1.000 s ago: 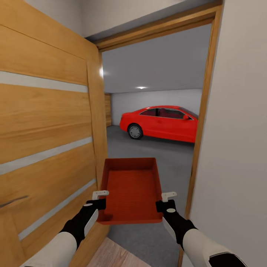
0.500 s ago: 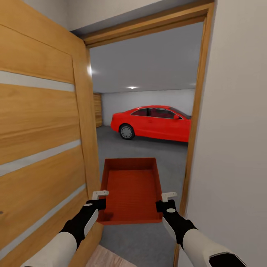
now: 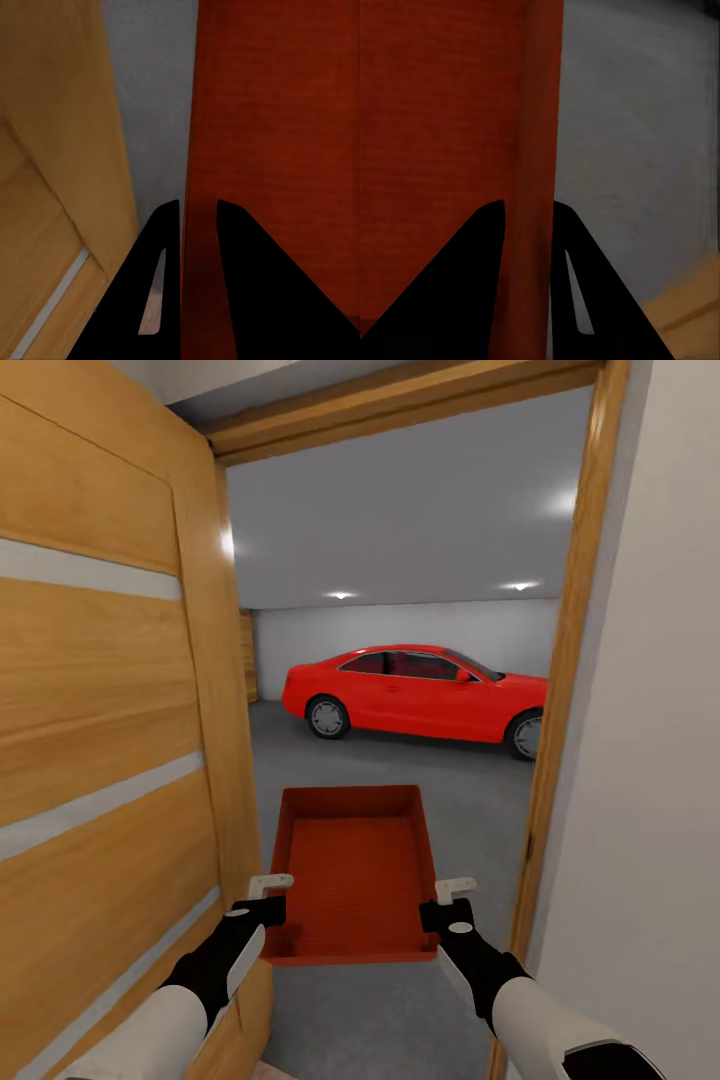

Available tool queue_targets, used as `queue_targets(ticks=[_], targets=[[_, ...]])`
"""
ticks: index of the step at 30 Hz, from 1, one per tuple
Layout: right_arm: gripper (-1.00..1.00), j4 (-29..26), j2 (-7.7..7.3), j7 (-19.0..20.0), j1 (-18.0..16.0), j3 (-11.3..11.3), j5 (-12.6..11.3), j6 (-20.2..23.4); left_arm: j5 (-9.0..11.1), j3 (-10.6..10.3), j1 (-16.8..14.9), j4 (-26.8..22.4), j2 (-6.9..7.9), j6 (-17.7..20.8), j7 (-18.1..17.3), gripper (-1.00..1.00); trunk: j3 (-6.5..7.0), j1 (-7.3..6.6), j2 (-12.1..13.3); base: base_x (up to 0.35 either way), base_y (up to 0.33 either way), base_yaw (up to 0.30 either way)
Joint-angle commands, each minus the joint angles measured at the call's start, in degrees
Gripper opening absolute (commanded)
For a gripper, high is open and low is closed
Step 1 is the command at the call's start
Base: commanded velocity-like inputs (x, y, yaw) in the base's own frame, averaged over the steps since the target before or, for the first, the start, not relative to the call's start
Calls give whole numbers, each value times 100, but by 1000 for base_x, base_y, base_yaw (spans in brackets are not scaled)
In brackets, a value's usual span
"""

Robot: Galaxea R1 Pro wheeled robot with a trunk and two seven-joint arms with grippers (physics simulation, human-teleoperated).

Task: Move the two storage containers from the living room to the garage. In the garage, place one container on the floor and stack the other container on top of it (either order is fine).

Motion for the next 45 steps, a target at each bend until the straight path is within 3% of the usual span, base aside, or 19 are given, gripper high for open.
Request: queue_targets(ticks=[1, 34, 45], targets=[[-100, 20, -4, -54, -2, -108, 23, 3, -100, 98, -3, -213, 9, -14, 89, -100, -6, 5, -5, 300, 216, -249], [-100, 64, -8, -54, -2, -108, 26, 3, -109, 89, -3, -237, 9, -14, 89, -100, -6, 5, -5, 300, 215, -250], [-100, 64, -17, -54, -2, -108, 25, 3, -109, 89, -3, -245, 9, -16, 89, -100, -6, 5, -5, 167, 84, -196]])
